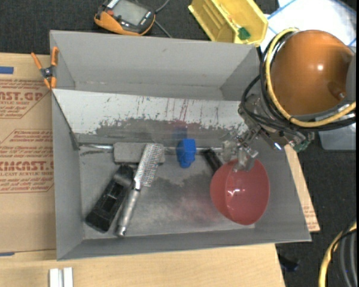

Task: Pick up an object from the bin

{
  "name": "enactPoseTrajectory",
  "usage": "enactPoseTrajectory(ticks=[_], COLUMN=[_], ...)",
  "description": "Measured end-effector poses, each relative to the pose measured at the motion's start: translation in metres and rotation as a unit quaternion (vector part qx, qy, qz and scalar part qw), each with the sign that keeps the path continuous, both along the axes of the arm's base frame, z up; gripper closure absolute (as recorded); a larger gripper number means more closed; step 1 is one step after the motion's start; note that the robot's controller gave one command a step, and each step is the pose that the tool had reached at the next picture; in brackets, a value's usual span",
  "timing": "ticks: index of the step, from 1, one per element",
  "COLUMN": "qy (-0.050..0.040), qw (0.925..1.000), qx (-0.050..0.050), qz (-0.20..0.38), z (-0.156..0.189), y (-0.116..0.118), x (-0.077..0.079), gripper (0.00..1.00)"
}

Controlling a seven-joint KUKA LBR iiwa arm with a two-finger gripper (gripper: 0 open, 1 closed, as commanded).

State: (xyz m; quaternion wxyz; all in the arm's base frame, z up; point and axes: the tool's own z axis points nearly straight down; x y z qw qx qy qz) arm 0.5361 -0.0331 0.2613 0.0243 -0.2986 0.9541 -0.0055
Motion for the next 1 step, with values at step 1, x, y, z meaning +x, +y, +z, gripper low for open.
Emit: enactPoseTrajectory(ticks=[1], qy=[-0.002], qw=[0.9772], qx=[0.012], qz=[-0.212], z=[-0.0415], y=[0.0226], x=[-0.031], gripper=[1.0])
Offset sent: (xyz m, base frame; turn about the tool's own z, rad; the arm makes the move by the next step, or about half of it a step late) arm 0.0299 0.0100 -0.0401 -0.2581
